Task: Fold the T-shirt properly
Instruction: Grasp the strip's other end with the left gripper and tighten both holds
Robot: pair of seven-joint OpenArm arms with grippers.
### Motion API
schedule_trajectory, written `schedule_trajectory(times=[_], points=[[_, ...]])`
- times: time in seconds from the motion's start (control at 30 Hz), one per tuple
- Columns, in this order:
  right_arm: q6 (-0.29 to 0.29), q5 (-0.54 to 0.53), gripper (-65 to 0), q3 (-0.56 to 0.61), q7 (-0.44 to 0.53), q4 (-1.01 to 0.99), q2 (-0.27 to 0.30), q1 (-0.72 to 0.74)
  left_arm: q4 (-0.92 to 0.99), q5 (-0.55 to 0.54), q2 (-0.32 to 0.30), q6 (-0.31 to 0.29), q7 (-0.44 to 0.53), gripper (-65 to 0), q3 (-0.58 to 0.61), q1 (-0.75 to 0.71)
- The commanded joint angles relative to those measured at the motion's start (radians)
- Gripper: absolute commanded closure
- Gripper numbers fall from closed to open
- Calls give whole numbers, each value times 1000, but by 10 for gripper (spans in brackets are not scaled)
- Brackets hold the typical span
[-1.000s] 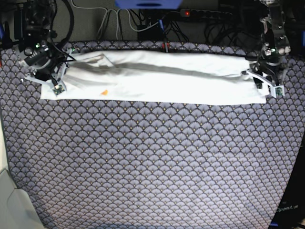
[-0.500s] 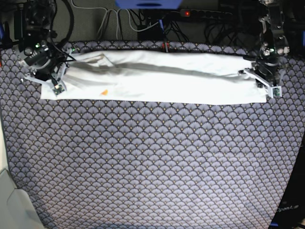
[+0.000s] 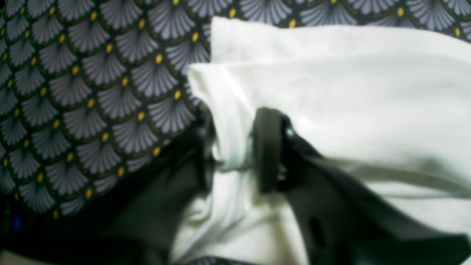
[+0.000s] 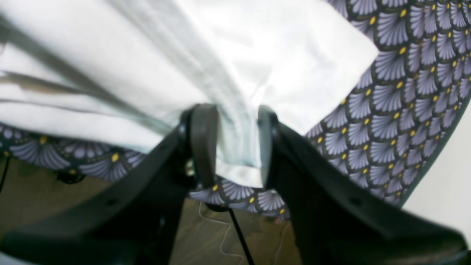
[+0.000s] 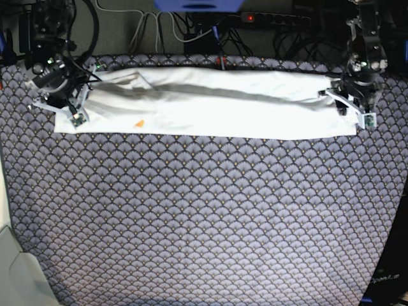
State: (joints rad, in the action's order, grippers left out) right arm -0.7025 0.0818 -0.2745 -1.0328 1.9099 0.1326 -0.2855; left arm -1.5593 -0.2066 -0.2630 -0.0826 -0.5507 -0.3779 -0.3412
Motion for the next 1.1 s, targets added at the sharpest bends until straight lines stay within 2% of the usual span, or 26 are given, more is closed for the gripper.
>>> schedule_trajectory(times=[0.0,0.2,0.3,0.53,0.8,0.93,1.0,1.07], points=[[4,2,-199,-4,7,15,9,6,-25,0,-14,-6,10,-262,-5,0],[4,2,-199,-4,7,15,9,6,-26,0,-15,-7,10,-460,-5,-5],[4,2,-198,-4,7,15,9,6,-25,0,-14,-7,10,-517,-5,-5],[4,3,-198,-4,7,15,9,7,-17,0,-11,-4,10,-518,-5,-5],[4,5,-198,-4,7,15,9,7,147,-1,-8,-7,17,-517,-5,1],[4,5,-198,-4,7,15,9,9,168,-1,-8,-7,19,-515,-3,3],[4,5,-198,-4,7,15,9,9,168,-1,-8,-9,19,-490,0,3],[4,5,-198,-4,7,15,9,9,168,-1,-8,-9,19,-407,1,3]])
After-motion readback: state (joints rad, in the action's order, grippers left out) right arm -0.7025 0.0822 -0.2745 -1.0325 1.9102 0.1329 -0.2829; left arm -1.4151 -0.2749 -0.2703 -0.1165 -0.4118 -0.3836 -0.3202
